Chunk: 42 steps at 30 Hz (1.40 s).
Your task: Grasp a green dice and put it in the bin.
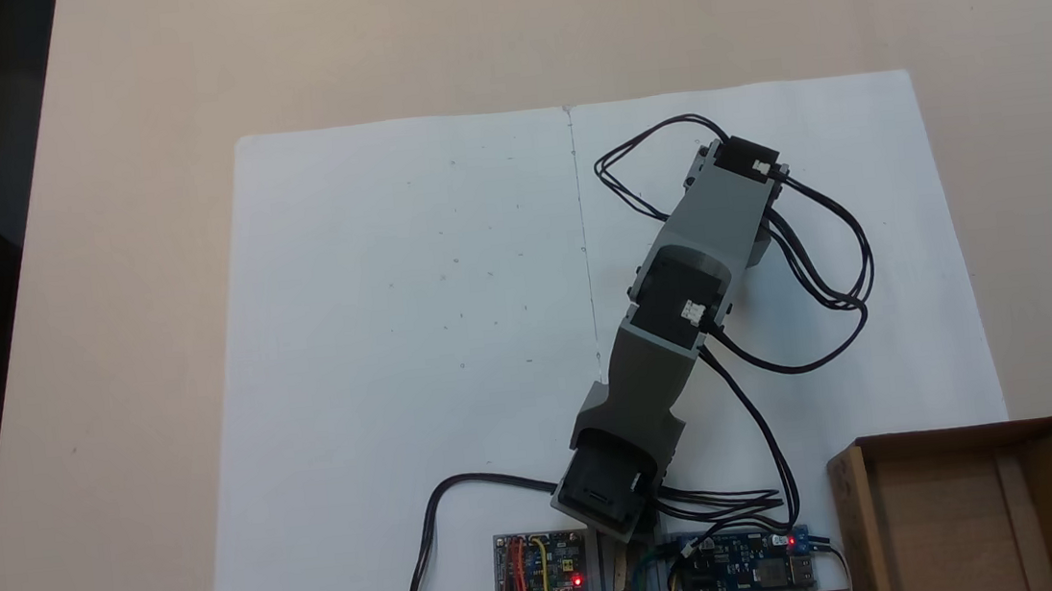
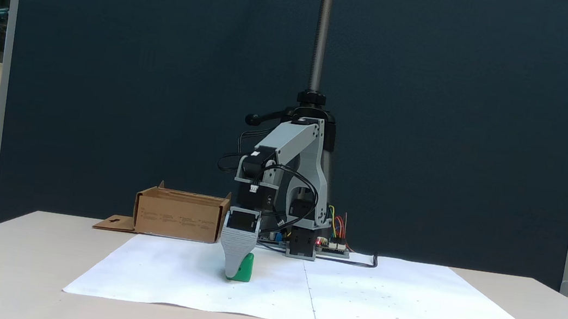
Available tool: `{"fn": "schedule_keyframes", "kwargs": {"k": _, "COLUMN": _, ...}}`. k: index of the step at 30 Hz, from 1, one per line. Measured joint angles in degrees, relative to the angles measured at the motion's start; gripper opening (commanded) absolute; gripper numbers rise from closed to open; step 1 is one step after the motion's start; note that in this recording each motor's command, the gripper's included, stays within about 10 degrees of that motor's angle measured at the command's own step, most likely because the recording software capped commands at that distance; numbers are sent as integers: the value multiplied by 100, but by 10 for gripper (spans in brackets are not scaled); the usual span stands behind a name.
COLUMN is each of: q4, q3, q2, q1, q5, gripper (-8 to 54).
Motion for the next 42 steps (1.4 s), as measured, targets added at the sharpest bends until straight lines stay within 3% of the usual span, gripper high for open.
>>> {"fn": "schedule_keyframes", "kwargs": {"k": 16, "q4": -141, "q3": 88, "q2": -9, "q1": -167, "q5": -246, "gripper": 333}}
{"fn": "schedule_keyframes", "kwargs": {"k": 19, "q4": -141, "q3": 88, "q2": -9, "q1": -149, "q5": -290, "gripper": 204}}
{"fn": "schedule_keyframes", "kwargs": {"k": 22, "q4": -158, "q3": 79, "q2": -9, "q1": -97, "q5": -290, "gripper": 118}}
{"fn": "schedule_keyframes", "kwargs": {"k": 31, "q4": -598, "q3": 158, "q2": 88, "q1": 237, "q5": -290, "gripper": 117}}
{"fn": "schedule_keyframes", "kwargs": {"k": 42, "q4": -896, "q3": 255, "q2": 1916, "q1": 1160, "q5": -255, "gripper": 125}}
